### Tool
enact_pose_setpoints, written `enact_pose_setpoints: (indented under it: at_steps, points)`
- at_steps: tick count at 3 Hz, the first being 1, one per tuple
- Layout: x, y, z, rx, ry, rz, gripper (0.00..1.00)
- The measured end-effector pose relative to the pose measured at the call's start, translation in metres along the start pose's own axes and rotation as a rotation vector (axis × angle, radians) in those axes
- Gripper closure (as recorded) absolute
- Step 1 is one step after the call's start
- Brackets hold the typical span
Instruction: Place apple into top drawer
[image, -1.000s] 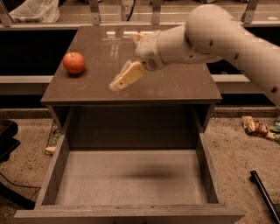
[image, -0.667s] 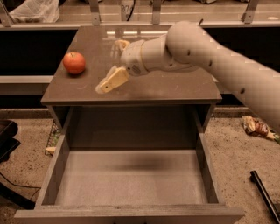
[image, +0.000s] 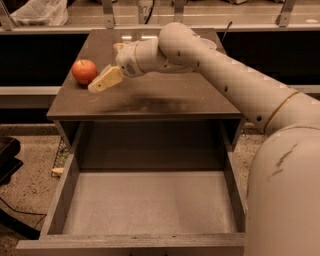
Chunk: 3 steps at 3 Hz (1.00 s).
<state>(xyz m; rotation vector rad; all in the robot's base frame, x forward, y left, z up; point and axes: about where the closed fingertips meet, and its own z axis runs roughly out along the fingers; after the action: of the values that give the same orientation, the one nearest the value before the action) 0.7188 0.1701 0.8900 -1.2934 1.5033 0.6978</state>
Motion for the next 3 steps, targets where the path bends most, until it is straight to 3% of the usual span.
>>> enact_pose_setpoints:
  at_steps: [1, 3]
  points:
    - [0.000, 0.000, 0.000, 0.000, 0.000, 0.000, 0.00]
    - [-0.013, -0.026, 0.059, 0.020, -0.050, 0.033, 0.00]
